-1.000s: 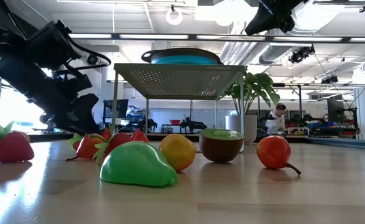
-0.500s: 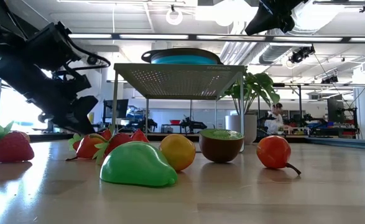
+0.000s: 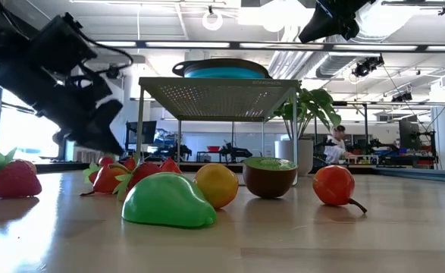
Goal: Pick & Place Fruit
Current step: Put the red strawberry in the blue bowl on the shelf, then put the orange peach in the blue bowl on the shelf
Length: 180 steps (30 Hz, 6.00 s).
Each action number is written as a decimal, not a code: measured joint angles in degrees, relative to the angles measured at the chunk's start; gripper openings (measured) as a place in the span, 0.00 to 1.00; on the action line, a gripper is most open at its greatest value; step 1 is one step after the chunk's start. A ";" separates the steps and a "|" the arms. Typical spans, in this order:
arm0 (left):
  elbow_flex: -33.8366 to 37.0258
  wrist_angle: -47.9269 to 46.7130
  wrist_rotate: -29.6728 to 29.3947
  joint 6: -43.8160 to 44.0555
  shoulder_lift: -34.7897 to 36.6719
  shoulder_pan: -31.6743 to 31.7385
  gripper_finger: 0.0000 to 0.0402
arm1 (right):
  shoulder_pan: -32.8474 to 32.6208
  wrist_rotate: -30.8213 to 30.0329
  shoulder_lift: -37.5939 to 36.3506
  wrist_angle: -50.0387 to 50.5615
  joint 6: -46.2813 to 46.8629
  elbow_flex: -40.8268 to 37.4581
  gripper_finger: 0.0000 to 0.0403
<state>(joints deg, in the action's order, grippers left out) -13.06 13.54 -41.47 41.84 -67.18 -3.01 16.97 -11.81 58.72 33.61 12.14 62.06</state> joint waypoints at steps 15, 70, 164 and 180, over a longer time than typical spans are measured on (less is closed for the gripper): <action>-0.02 -2.44 -0.04 -3.01 28.14 0.00 0.00 | 0.00 0.40 0.00 -0.02 0.02 0.01 0.13; -50.71 -11.90 32.13 -26.69 -9.22 28.46 0.00 | 0.02 -0.28 0.00 -11.91 -4.83 0.02 0.13; -51.47 -76.04 37.92 25.77 10.06 -12.42 0.27 | 0.02 -0.07 0.00 -10.29 -4.87 0.02 0.13; -51.47 -82.66 39.38 44.47 -1.79 -18.10 0.27 | 0.02 -0.06 0.00 -10.29 -4.92 0.02 0.13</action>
<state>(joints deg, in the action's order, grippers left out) -64.53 -69.12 -2.09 86.31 -68.97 -21.10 16.99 -11.88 58.72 23.31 7.22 62.08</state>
